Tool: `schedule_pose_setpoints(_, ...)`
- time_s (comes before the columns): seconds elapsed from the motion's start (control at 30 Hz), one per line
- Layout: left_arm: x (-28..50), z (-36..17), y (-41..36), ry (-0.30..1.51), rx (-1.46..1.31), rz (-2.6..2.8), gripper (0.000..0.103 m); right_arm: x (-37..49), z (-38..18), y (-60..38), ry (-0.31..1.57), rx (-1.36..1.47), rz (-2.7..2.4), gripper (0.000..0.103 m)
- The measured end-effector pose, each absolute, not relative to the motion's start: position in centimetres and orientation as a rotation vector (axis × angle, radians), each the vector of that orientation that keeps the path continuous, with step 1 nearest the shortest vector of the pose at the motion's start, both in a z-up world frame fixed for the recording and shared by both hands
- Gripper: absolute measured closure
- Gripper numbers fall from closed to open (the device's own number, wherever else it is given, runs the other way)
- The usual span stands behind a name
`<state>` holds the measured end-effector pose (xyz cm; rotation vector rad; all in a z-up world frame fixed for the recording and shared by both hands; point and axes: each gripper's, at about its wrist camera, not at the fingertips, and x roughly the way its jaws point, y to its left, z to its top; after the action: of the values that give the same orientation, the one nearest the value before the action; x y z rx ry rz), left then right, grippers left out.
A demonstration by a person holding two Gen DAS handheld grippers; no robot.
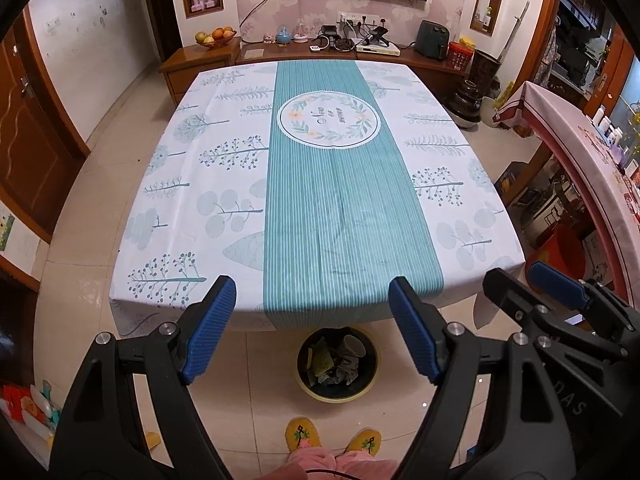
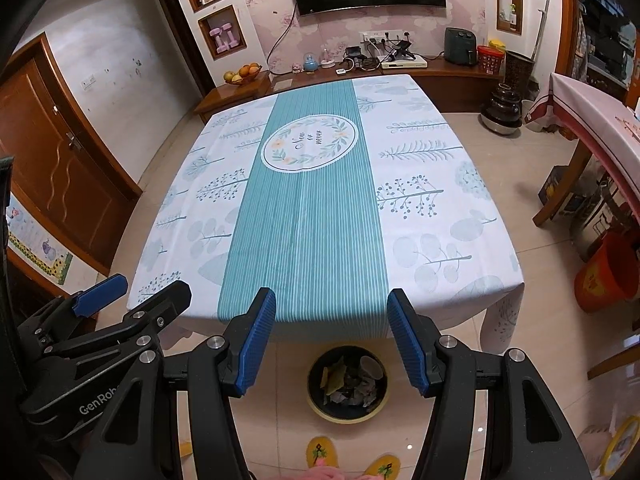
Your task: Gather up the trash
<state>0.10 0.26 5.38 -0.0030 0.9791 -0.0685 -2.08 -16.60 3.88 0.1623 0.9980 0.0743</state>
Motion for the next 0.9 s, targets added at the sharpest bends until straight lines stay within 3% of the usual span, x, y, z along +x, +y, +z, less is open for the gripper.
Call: schedule_pose_setpoints(0.9, 0.16, 4.66, 0.07, 1.004, -0.018, -0.07, 0.027, -1.6, 3.64, -16.8, 1.002, 0.166, 0.069, 0.044)
